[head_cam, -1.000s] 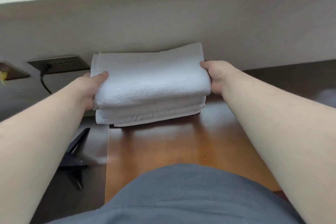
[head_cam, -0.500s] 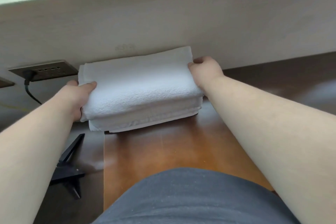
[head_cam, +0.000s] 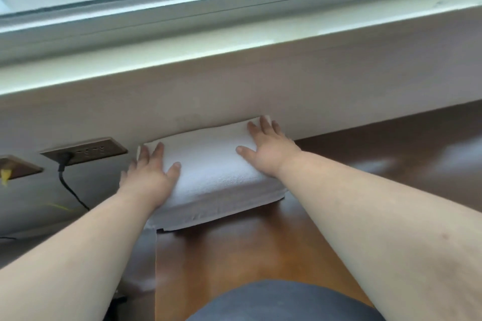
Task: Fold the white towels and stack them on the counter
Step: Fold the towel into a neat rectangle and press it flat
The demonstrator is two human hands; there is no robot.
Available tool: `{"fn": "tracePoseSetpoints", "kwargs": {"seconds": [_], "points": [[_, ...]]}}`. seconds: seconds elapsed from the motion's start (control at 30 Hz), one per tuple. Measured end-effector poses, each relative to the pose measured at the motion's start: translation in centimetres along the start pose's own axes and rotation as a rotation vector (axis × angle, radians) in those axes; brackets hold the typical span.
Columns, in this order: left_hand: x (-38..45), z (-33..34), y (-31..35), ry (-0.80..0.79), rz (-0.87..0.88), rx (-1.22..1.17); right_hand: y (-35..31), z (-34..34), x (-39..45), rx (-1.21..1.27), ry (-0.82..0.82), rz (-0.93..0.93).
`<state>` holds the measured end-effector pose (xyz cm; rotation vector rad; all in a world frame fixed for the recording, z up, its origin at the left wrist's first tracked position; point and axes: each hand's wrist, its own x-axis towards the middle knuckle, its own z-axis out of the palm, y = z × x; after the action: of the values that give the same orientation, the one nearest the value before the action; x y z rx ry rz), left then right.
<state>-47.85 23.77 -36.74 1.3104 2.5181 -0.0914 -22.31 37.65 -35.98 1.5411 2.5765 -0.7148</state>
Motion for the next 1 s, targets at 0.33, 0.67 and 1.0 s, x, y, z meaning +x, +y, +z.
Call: {"fn": "tracePoseSetpoints", "kwargs": {"seconds": [0.33,0.67,1.0], "points": [[-3.4,-1.6,1.8,0.053,0.249,0.141,2.4,-3.1,-4.0,-0.031,-0.152,-0.074],[-9.3,-0.7,4.2,0.157,0.274,0.025,5.5,-5.1,-9.7,-0.055,0.009,-0.124],[-23.0,-0.8,15.0,0.236,0.269,0.013,14.1,-8.0,-23.5,-0.071,0.135,-0.145]]}}
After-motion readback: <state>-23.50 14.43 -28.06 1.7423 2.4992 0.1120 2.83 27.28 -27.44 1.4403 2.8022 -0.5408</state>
